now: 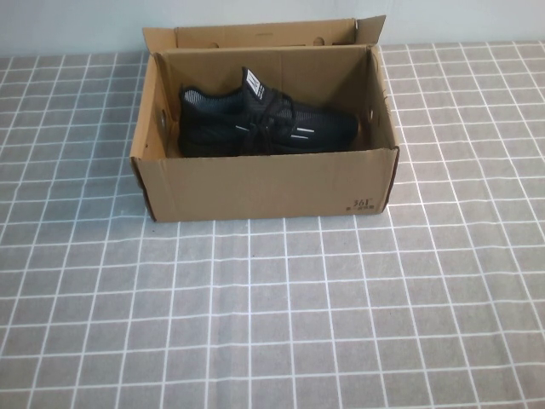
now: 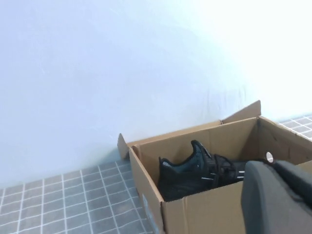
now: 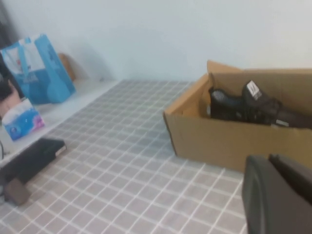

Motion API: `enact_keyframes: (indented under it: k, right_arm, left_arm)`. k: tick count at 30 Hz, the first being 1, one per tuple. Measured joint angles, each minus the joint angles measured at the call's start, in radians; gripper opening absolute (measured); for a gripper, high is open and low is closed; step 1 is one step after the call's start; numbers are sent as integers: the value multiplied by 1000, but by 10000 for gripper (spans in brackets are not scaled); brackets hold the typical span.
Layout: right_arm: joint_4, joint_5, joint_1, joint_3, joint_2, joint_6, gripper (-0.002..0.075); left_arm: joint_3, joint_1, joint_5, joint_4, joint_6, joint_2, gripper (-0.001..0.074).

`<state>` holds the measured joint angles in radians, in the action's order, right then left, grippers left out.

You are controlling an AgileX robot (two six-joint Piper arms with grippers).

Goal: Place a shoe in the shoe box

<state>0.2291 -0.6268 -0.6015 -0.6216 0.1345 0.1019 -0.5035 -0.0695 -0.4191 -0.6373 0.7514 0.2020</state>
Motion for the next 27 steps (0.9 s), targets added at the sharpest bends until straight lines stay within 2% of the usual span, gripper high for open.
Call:
enact_keyframes:
  k: [7, 12, 17, 21, 27]
  right_arm:
    - [9, 93, 0, 55, 0, -48, -16]
    - [9, 118, 0, 86, 0, -51, -16]
    - [9, 121, 0, 88, 0, -51, -16]
    - [9, 121, 0, 88, 0, -51, -16]
    - [9, 121, 0, 101, 0, -51, -16]
  left_arm:
    - [220, 0, 37, -2, 0, -187, -1]
    - [364, 0, 51, -5, 0, -197, -1]
    - [483, 0, 183, -65, 0, -197, -1]
    - [525, 0, 227, -74, 0, -197, -1]
    - [529, 0, 142, -89, 0, -197, -1]
